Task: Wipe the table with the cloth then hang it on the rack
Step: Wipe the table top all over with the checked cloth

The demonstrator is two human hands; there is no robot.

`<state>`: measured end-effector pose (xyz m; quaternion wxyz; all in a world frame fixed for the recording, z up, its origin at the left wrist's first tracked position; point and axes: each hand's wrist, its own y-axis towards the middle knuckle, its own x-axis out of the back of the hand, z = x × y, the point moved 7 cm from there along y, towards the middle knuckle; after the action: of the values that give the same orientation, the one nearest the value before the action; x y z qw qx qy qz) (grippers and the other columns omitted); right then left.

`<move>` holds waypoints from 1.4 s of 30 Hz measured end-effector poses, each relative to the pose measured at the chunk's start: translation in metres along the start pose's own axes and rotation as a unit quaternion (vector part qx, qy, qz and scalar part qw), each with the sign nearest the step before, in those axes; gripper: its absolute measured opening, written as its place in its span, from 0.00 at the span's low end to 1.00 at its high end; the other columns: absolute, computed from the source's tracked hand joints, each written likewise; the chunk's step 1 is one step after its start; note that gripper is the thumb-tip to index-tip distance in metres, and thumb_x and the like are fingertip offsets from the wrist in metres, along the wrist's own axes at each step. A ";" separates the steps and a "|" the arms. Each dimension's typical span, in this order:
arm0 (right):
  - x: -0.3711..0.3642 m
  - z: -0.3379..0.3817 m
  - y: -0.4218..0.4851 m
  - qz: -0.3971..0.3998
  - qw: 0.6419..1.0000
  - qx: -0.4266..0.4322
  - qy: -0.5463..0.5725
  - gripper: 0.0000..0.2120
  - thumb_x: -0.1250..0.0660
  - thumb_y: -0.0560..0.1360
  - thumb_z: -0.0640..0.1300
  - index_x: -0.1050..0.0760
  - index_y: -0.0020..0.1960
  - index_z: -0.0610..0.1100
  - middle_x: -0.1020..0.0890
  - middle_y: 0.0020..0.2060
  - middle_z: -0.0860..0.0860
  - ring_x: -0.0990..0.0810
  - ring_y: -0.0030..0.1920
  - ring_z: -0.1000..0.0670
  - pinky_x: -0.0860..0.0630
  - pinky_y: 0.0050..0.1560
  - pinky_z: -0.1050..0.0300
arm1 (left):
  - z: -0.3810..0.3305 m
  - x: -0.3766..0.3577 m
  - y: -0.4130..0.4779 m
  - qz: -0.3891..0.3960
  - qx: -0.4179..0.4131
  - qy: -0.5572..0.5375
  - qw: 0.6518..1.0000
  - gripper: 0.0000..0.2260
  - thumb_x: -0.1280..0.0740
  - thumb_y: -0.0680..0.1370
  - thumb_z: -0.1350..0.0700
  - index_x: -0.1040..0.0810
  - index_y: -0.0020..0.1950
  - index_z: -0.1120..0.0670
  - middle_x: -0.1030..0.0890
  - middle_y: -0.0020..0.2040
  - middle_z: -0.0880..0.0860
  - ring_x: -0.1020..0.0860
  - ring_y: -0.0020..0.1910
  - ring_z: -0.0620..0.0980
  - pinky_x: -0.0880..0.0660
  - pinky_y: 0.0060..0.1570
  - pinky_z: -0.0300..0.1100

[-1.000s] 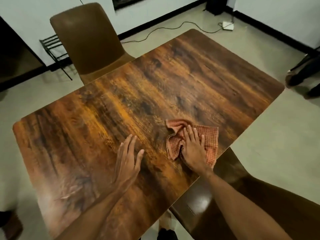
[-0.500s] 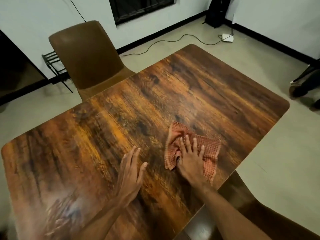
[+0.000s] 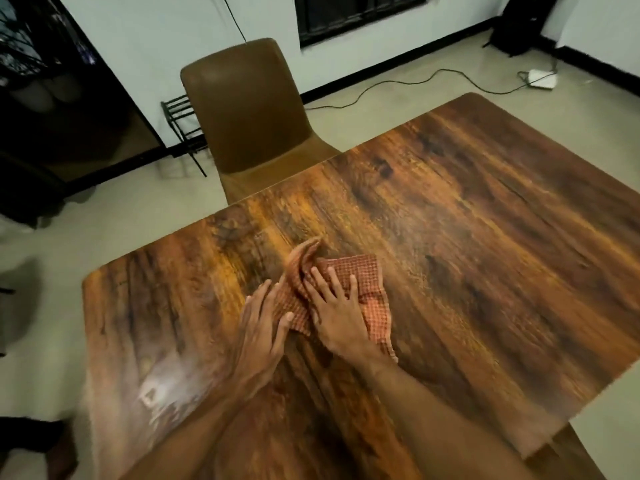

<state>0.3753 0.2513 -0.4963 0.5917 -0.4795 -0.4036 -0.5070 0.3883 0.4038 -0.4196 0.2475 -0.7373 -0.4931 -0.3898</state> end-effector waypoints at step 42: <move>-0.061 0.354 0.083 0.001 0.995 -0.090 0.043 0.28 0.58 0.85 0.56 0.49 0.84 0.50 0.51 0.85 0.49 0.56 0.84 0.43 0.55 0.79 0.29 | 0.310 0.204 0.005 -0.017 -0.030 -0.036 0.999 0.25 0.45 0.84 0.45 0.35 0.78 0.56 0.37 0.79 0.55 0.38 0.78 0.54 0.42 0.77 0.58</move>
<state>0.4501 0.6124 -0.4923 0.5637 -0.5090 -0.3297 -0.5608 0.5380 0.7435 -0.4301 0.2010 -0.7495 -0.5020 -0.3819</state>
